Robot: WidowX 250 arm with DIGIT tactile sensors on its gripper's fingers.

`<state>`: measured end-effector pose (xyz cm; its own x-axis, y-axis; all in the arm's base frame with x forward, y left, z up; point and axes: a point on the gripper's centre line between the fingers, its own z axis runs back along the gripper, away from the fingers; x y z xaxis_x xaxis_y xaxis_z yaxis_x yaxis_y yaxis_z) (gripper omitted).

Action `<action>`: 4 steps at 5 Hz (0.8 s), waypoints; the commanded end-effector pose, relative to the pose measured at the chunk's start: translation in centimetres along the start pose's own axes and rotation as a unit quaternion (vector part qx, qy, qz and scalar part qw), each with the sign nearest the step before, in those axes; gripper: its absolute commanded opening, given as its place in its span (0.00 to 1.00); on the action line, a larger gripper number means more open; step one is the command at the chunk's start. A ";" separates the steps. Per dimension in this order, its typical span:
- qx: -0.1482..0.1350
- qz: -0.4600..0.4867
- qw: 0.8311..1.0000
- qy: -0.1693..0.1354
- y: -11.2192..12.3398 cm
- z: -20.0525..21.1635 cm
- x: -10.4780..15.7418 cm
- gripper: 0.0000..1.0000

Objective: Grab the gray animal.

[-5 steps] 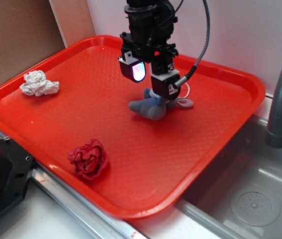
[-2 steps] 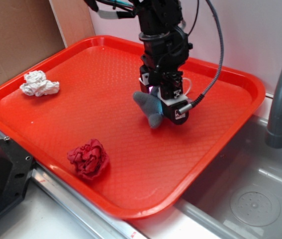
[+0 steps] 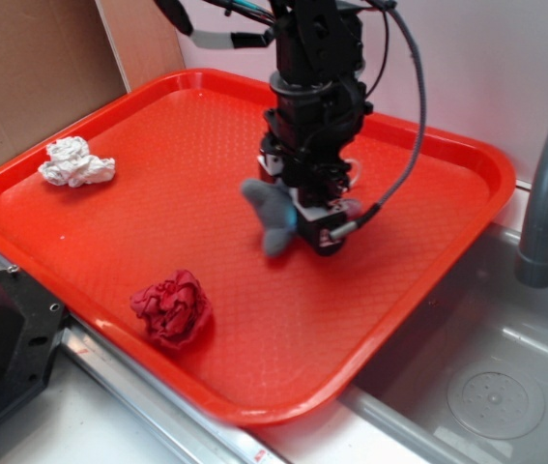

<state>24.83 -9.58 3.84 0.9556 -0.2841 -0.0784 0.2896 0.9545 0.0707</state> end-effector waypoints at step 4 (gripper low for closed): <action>-0.026 0.342 0.938 -0.048 15.8 13.9 -9.4 0.00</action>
<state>21.87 7.62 17.80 0.9189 0.3939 -0.0231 -0.3935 0.9191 0.0187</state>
